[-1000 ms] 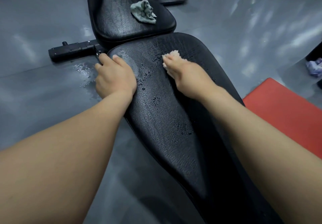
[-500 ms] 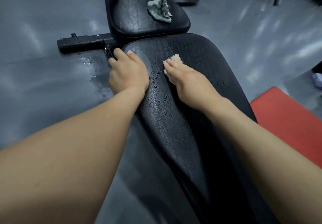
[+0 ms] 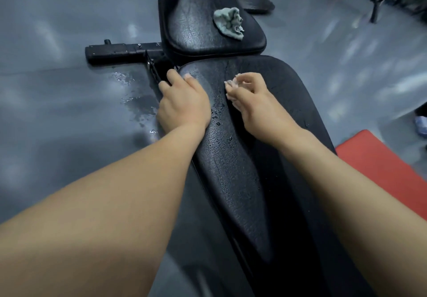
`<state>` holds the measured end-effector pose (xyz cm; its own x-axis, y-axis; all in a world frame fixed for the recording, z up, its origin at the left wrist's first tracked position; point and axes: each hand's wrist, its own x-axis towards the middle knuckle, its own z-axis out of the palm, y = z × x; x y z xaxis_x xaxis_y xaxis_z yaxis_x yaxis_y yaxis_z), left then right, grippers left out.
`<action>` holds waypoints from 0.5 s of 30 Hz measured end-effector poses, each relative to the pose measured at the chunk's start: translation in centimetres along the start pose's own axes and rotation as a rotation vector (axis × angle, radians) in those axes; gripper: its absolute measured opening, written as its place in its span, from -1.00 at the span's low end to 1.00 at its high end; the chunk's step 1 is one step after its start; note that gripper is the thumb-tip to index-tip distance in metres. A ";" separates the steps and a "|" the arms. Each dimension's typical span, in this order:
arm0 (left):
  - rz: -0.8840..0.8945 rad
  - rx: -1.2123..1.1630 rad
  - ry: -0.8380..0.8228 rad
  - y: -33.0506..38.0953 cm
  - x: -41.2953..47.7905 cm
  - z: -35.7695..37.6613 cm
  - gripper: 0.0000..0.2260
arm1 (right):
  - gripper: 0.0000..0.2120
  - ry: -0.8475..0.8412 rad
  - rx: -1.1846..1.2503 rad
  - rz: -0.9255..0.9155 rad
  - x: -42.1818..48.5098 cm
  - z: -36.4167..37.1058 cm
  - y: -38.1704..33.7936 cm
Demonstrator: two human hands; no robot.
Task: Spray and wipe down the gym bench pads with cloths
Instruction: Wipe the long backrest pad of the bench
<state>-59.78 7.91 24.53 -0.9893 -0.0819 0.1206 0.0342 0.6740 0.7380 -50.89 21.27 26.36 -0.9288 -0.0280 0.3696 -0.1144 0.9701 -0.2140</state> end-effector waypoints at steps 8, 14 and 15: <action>0.008 0.000 0.013 -0.3 0.1 0.4 -0.66 | -0.57 0.051 0.063 0.211 7.3 0.2 3.6; 0.002 -0.001 0.021 -0.2 0.2 0.4 -0.66 | -0.65 0.071 -0.001 0.010 5.5 1.9 0.4; 0.003 -0.005 0.018 -0.2 0.1 0.3 -0.66 | -0.66 0.069 -0.018 -0.025 4.4 2.0 0.3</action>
<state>-59.98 7.99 24.16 -0.9865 -0.0930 0.1349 0.0381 0.6706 0.7408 -55.72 20.99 26.12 -0.8990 -0.0366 0.4364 -0.1305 0.9736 -0.1873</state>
